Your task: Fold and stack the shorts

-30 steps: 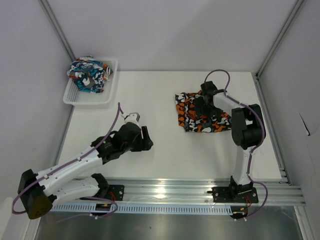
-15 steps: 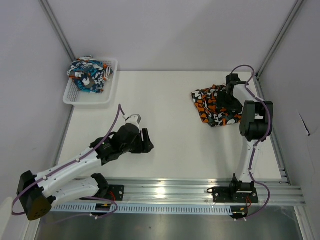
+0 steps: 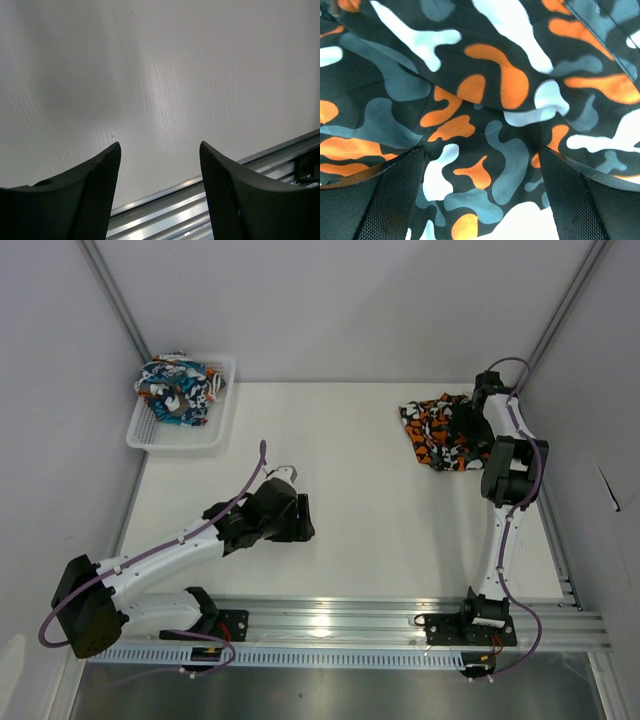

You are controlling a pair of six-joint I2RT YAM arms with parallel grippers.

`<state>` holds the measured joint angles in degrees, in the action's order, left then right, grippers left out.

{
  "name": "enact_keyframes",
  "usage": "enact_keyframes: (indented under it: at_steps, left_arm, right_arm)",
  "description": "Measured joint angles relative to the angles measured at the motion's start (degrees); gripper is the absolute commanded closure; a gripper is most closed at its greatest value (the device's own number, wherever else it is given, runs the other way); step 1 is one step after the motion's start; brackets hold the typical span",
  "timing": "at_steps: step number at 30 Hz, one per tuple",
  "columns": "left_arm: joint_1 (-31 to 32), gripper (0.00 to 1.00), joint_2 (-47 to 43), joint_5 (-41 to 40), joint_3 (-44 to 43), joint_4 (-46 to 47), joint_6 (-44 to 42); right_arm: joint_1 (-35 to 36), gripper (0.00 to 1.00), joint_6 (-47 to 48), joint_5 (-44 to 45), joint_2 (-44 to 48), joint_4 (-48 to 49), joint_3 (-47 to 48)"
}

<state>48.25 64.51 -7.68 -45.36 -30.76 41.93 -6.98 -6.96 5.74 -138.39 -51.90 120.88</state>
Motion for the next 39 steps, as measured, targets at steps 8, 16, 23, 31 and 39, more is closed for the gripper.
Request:
enact_keyframes:
  at_steps: [8,16,23,31,39]
  left_arm:
    - [-0.35,0.31,-1.62,-0.04,-0.02,0.26,-0.2]
    - [-8.7,0.32,-2.21,-1.27,-6.49,-2.54,-1.6]
    - [-18.62,0.32,-1.64,-2.62,-13.33,-4.57,-1.53]
    - [-37.27,0.34,4.22,-1.99,-20.2,-5.18,0.63]
    - [-49.62,0.34,13.29,-2.08,-28.5,-3.39,7.63]
  right_arm:
    - [0.35,0.02,-1.03,-2.47,-0.96,0.17,2.16]
    - [3.13,0.01,-3.72,-1.75,19.56,4.04,-13.66]
    - [11.96,0.01,-5.18,2.49,41.33,15.93,-22.21]
    - [25.07,0.01,-8.94,0.96,56.52,36.04,-53.35]
    - [44.81,0.01,-9.68,5.49,64.54,55.45,-78.47]
